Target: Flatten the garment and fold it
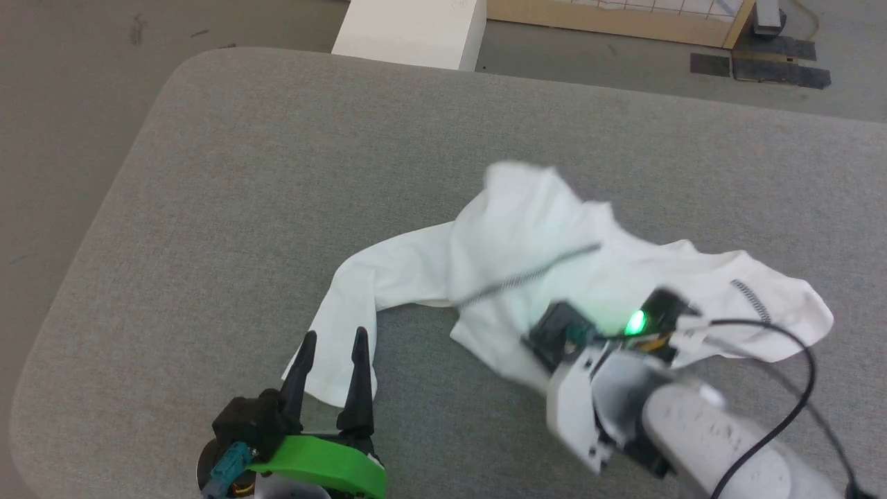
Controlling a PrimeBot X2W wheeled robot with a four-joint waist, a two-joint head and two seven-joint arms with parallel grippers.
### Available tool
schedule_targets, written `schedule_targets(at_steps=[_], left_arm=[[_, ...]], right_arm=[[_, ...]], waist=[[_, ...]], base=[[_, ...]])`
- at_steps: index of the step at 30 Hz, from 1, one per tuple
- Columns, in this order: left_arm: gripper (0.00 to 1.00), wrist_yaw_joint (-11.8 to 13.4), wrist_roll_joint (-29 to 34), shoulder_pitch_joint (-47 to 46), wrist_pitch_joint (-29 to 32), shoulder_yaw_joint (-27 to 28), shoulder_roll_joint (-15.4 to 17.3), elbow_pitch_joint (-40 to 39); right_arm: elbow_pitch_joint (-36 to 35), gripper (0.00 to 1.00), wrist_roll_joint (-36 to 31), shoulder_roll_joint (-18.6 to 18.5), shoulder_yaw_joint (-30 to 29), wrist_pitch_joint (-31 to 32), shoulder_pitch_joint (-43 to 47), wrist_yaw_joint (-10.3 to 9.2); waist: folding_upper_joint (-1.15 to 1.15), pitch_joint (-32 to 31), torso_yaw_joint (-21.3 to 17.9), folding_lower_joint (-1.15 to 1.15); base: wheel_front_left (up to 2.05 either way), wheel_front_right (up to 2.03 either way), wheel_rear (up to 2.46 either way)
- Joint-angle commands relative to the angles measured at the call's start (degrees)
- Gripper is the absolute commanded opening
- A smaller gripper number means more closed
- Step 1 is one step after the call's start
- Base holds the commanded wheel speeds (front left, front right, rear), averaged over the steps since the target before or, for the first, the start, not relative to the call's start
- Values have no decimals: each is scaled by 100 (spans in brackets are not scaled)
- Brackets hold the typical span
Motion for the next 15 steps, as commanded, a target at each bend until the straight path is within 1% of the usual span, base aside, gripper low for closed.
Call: schedule_targets(at_steps=[1,2,3,4,7,9,12,15], left_arm=[[100,19,-75,-96,-22,-6,-15,16],[100,20,-73,-102,-22,-6,-15,23],[100,21,-71,-106,-22,-5,-15,28],[100,24,-67,-107,-22,0,-15,32],[100,30,-47,-85,-22,30,-15,44],[100,28,-30,-53,-22,52,-15,55],[100,18,-18,-3,-22,60,-15,63],[100,14,-22,28,-22,48,-15,55]], right_arm=[[12,36,231,15,135,126,188,-9],[15,64,390,1,183,211,250,-9],[7,94,474,-26,206,253,274,-9],[-6,100,564,-64,205,288,283,-9],[-95,100,830,-88,-38,298,272,-9],[-206,100,1065,-59,-333,328,277,-9],[-458,100,1402,-14,-930,462,300,-9],[-744,100,1406,-110,-1575,578,230,-9]], waist=[[0,10,-2,0],[0,13,-4,0],[0,15,-6,0],[0,14,-12,0],[0,-11,-54,0],[0,-43,-89,0],[0,-91,-132,0],[0,-107,-160,0]], base=[[0,0,0],[0,0,0],[0,0,0],[0,0,0],[0,0,0],[0,0,0],[0,0,0],[0,0,0]])
